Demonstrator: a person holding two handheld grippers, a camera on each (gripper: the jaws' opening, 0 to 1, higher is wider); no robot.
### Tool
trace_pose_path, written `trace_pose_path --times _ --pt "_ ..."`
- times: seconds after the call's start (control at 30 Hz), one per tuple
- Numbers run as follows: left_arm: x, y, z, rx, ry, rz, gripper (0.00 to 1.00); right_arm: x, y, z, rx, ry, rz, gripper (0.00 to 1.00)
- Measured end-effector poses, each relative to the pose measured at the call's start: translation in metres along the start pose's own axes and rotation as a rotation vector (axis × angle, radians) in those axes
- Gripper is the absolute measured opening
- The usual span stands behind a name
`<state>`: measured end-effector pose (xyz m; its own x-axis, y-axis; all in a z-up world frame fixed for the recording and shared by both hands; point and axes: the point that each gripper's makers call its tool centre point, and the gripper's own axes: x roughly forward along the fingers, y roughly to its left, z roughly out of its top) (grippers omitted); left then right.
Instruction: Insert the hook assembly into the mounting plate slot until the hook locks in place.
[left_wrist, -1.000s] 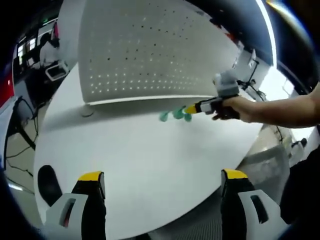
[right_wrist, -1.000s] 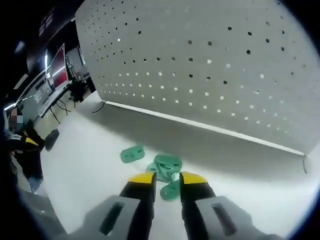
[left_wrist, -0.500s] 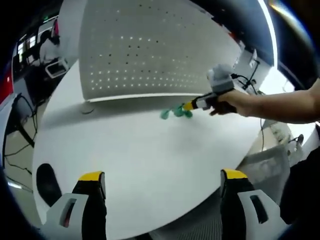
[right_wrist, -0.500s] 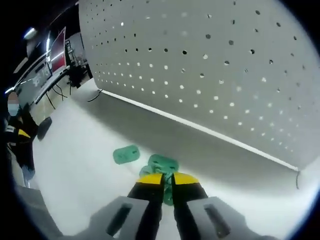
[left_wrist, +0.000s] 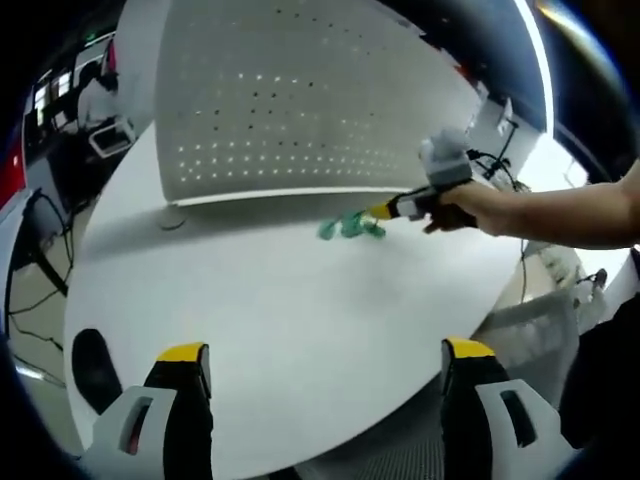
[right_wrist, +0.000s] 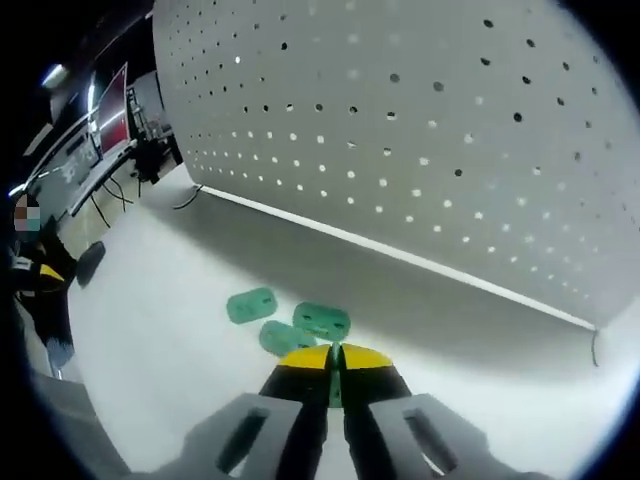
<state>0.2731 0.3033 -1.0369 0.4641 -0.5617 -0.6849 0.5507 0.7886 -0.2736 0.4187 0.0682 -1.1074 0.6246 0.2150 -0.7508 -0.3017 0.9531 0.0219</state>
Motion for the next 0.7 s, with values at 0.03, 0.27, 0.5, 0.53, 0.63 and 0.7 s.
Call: trace_pose_path --times 0.03,0.27,0.5,0.53,0.63,0.7 --pt "0.000 0.000 0.000 0.001 0.000 -0.001 0.97 0.000 0.000 0.000 -0.001 -0.002 -0.001 0.00" --pt "-0.002 -0.003 0.003 0.012 -0.004 -0.002 0.97 -0.011 -0.006 0.006 0.020 -0.031 -0.009 0.00" --pt "-0.004 -0.007 0.008 0.025 -0.018 -0.001 0.97 -0.026 0.003 0.018 -0.039 -0.111 0.047 0.00" --pt "-0.004 -0.007 0.008 0.026 -0.018 0.002 0.97 -0.029 0.004 0.014 -0.052 -0.088 0.042 0.00" --pt "-0.004 -0.008 0.009 0.026 -0.021 0.000 0.97 -0.037 0.000 0.017 -0.084 -0.102 0.019 0.00" --pt "-0.004 -0.010 0.010 0.026 -0.024 -0.001 0.98 -0.046 -0.001 0.025 -0.031 -0.138 0.025 0.00"
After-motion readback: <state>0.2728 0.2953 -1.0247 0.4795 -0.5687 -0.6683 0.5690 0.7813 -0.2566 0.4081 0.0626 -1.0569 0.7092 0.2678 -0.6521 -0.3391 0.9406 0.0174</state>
